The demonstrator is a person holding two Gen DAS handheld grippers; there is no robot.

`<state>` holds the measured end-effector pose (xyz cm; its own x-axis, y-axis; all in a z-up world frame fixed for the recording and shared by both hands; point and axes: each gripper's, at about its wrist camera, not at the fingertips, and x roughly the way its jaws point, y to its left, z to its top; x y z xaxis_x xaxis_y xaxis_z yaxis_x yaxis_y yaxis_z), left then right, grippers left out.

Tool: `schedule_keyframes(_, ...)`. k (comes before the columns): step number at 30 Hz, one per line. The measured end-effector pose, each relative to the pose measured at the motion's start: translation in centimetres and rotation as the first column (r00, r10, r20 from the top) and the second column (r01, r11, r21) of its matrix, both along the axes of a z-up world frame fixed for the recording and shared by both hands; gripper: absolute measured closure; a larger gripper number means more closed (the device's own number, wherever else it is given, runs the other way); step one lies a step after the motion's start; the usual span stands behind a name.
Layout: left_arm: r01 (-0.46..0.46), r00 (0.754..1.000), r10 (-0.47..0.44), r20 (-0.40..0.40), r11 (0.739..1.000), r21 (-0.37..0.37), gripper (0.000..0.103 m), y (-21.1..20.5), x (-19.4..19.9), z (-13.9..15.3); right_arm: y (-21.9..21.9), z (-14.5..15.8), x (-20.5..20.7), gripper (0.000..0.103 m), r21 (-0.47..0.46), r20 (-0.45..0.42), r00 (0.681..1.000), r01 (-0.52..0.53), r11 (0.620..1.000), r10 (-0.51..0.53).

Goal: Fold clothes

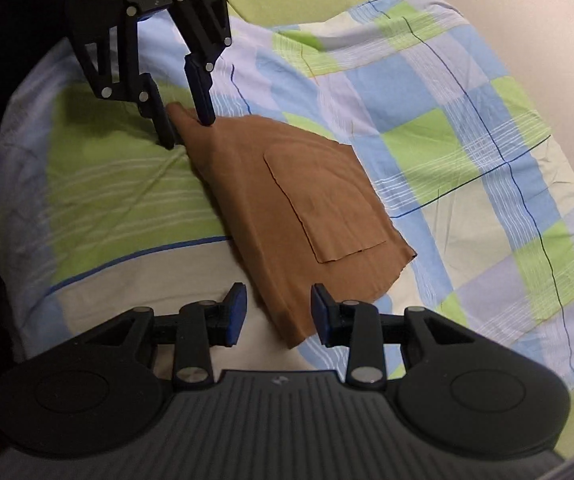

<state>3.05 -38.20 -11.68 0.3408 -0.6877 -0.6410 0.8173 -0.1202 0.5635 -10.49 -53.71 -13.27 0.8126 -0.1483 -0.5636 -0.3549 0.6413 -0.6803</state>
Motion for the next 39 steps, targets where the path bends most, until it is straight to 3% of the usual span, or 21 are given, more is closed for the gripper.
schedule_keyframes(1,-0.005,1.0,0.005,0.005,1.0,0.007,0.098,0.0,0.2,0.0,0.4,-0.5,0.2,0.073,-0.031,-0.005,1.0,-0.015,0.999,0.015)
schedule_keyframes(3,-0.014,1.0,0.013,0.011,1.0,0.018,0.098,-0.1,0.5,-0.1,1.0,-1.5,0.2,0.082,-0.09,-0.027,0.998,-0.05,0.995,0.048)
schedule_keyframes(5,-0.02,1.0,0.021,-0.016,1.0,0.013,0.099,0.4,0.8,0.0,1.0,-2.0,-0.1,0.103,-0.126,-0.039,0.998,-0.062,0.99,0.058)
schedule_keyframes(10,-0.016,0.999,0.016,-0.03,1.0,0.001,0.099,1.1,0.6,-0.1,-0.8,-1.8,-0.2,0.103,-0.091,-0.048,0.997,0.052,0.995,-0.057)
schedule_keyframes(13,-0.021,1.0,0.021,-0.015,1.0,-0.012,0.098,1.1,0.4,-0.2,-0.1,-2.3,-1.1,0.102,-0.151,-0.037,0.999,0.016,0.988,-0.022)
schedule_keyframes(16,-0.016,1.0,0.016,0.014,1.0,-0.019,0.09,1.1,-0.1,-0.4,0.5,-2.8,-1.5,0.087,-0.183,-0.02,1.0,-0.016,0.983,0.012)
schedule_keyframes(19,-0.017,0.999,0.018,0.031,1.0,-0.018,0.089,0.7,-0.2,-1.0,1.0,-3.2,-0.3,0.087,-0.206,-0.014,0.999,-0.049,0.977,0.047)
schedule_keyframes(22,-0.027,1.0,0.027,0.014,1.0,-0.012,0.097,0.4,0.0,-1.0,1.2,-3.6,1.2,0.089,-0.22,-0.015,0.998,-0.056,0.974,0.054)
schedule_keyframes(23,-0.034,0.999,0.034,0.003,0.999,-0.011,0.099,0.3,0.2,-0.9,1.2,-3.5,1.6,0.099,-0.208,-0.02,0.999,-0.044,0.977,0.041)
schedule_keyframes(24,-0.039,0.999,0.039,-0.007,0.999,-0.011,0.099,0.3,0.2,-0.7,1.1,-3.2,2.0,0.103,-0.184,-0.028,0.999,-0.024,0.983,0.019)
schedule_keyframes(30,0.005,0.997,-0.005,-0.082,1.0,-0.006,0.101,3.7,-2.5,2.1,3.0,-0.7,-0.7,0.103,-0.122,-0.061,0.998,-0.004,0.993,-0.003)
schedule_keyframes(34,0.022,0.991,-0.019,-0.134,1.0,0.021,0.101,6.5,-4.6,2.4,5.4,0.6,-3.8,0.103,-0.093,-0.114,0.993,-0.05,0.994,0.039)
schedule_keyframes(39,0.037,0.984,-0.027,-0.176,0.998,0.055,0.101,7.0,-5.0,2.8,7.0,0.6,-5.5,0.103,-0.051,-0.177,0.982,-0.07,0.996,0.06)
